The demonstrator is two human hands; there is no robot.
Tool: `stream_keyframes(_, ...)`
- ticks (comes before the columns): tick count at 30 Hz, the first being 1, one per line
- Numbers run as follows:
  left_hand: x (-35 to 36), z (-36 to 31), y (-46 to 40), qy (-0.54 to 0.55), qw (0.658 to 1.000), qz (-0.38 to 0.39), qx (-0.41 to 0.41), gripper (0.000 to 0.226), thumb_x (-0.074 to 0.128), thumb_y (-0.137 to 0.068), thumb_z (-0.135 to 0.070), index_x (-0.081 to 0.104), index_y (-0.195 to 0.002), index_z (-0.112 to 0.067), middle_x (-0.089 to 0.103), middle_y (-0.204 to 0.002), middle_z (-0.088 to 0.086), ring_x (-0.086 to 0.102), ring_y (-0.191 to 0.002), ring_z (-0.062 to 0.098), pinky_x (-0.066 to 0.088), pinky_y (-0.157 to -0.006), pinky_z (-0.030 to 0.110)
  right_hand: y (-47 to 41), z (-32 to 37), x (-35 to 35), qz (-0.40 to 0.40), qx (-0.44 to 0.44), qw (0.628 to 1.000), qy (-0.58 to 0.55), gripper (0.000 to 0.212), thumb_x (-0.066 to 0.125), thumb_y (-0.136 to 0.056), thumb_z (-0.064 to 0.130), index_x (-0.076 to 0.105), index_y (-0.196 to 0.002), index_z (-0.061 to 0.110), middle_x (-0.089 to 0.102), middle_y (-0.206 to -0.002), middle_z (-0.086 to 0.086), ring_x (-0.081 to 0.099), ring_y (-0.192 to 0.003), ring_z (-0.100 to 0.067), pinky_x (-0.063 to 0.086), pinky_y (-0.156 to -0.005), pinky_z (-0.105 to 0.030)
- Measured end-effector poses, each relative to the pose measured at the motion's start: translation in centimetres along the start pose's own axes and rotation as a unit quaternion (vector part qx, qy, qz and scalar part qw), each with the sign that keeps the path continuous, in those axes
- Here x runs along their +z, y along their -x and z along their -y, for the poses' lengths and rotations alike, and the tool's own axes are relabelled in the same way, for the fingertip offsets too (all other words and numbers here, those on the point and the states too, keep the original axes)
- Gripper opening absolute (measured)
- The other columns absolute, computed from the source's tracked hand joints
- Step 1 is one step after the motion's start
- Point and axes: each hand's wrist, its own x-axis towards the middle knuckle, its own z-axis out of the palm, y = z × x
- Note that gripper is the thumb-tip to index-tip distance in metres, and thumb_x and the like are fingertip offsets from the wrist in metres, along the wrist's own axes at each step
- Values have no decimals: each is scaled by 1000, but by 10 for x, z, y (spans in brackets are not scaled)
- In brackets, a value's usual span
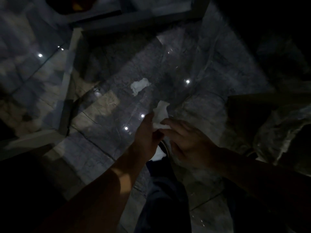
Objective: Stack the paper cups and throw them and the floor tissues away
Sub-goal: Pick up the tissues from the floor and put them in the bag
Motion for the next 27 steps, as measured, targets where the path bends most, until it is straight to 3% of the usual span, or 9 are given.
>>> stream_keyframes(3,6,-3,1,24,999,46,16,59,21,-107,-34,69,-111,-1,73,-103,16,71,-93,21,59,-83,27,-1,1,-2,7,-36,998,45,50,54,-82,20,52,-131,7,57,-134,-18,47,-128,-30,30,-113,-39)
stream_keyframes(5,10,-6,3,12,998,64,22,66,20,-105,-39,62,-126,8,65,-118,24,66,-104,25,55,-91,30,-3,1,-2,5,-52,997,50,52,56,-80,22,50,-130,9,59,-131,-19,39,-130,-29,22,-116,-39)
stream_keyframes(7,12,-9,3,-4,998,64,27,65,29,-103,-41,48,-138,10,59,-127,26,63,-111,27,54,-93,30,-4,1,-4,1,-63,995,77,53,58,-77,21,48,-128,9,59,-130,-19,41,-131,-31,18,-118,-40)
stream_keyframes(10,8,-11,1,25,998,49,28,69,50,-92,-39,44,-142,9,48,-142,32,53,-125,36,54,-93,32,-5,2,-4,33,-79,989,121,50,55,-81,24,54,-129,9,57,-136,-15,44,-134,-33,16,-120,-45)
stream_keyframes(12,2,-10,-2,30,998,49,31,66,50,-91,-35,45,-142,6,46,-145,31,50,-131,40,55,-92,32,-7,2,-5,47,-83,989,110,49,50,-84,23,54,-131,9,54,-139,-14,40,-137,-32,19,-119,-48)
stream_keyframes(18,-8,-11,-3,-4,999,6,32,45,42,-103,-25,55,-132,8,60,-129,30,58,-121,41,48,-101,42,-11,3,-2,46,-101,989,102,51,53,-83,19,51,-134,10,51,-142,-11,37,-139,-29,23,-118,-47)
stream_keyframes(23,-20,-4,-9,17,996,30,84,34,37,-105,-16,61,-111,7,71,-95,16,71,-84,24,62,-69,28,-14,3,3,42,-114,989,88,53,54,-84,16,50,-136,12,49,-145,-9,30,-143,-26,23,-117,-47)
stream_keyframes(25,-29,-1,-14,44,995,6,92,29,38,-105,-18,58,-112,2,64,-92,15,64,-82,26,60,-63,25,-16,3,4,35,-130,988,71,55,53,-84,11,47,-138,11,47,-147,-9,31,-142,-26,25,-116,-47)
stream_keyframes(27,-39,1,-22,58,994,-56,75,28,37,-104,-29,57,-108,-9,61,-99,6,60,-86,17,58,-65,22,-20,1,5,44,-121,990,56,60,57,-82,9,44,-140,9,46,-146,-12,38,-138,-27,27,-116,-46)
